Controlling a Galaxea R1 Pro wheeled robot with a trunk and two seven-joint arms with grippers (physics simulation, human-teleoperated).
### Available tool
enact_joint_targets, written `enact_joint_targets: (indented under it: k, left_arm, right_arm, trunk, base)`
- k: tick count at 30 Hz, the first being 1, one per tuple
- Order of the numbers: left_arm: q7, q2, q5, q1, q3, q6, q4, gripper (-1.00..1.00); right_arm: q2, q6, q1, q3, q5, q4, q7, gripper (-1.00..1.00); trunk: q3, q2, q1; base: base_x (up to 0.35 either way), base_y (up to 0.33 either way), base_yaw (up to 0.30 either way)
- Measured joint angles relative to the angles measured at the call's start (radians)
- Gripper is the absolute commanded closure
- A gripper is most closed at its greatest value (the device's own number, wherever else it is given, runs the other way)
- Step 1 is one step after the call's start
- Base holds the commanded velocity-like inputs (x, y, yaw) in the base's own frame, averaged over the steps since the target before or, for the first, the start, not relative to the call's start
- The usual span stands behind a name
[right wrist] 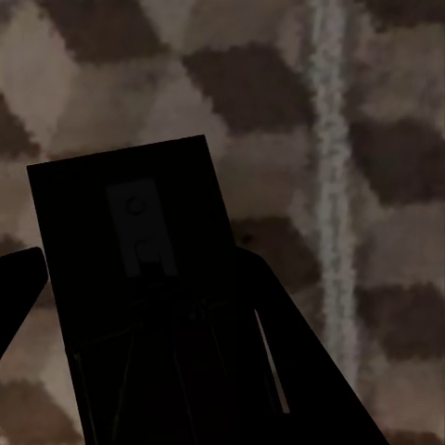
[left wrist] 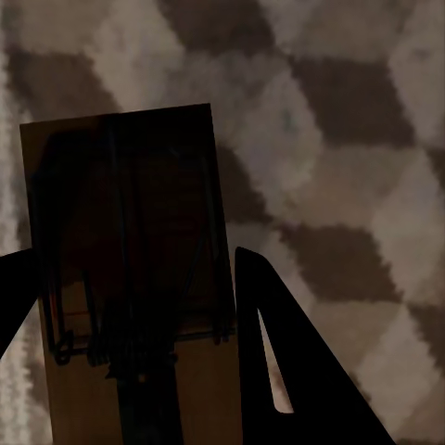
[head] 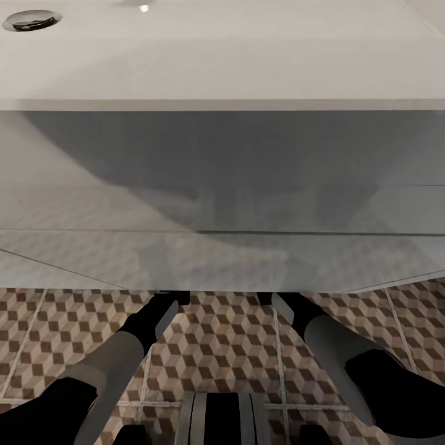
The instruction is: Take the four mousetraps from the cabinet in the bathroom and place them on the bathroom floor. Make sure all four end up on the same floor surface, and ensure that at least two of them are either under or directly next to the same bathroom sink.
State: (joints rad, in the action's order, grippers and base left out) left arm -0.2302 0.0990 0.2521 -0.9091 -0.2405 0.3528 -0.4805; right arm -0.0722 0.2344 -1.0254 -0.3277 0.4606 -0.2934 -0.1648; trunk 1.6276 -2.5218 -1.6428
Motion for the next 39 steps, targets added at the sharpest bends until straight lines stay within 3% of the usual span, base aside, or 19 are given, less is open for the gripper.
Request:
enact_joint_targets:
  k: [28,39]
  left_arm:
    - [0.000,0.001,0.000,0.000,0.000,0.001,-0.001,1.00]
    - [0.000,0.002,0.000,0.000,0.000,0.001,-0.003,1.00]
  right_arm:
    - [0.000,0.000,0.001,-0.002,-0.002,0.000,-0.001,1.00]
    - [0.001,-0.001,0.043,0.000,-0.001,0.000,-0.001,1.00]
  trunk:
    - [0.000,0.000,0.000]
    - [0.000,0.000,0.000]
  base:
    - [0.003,0.001,0.000]
    - [0.095,0.060,0.000]
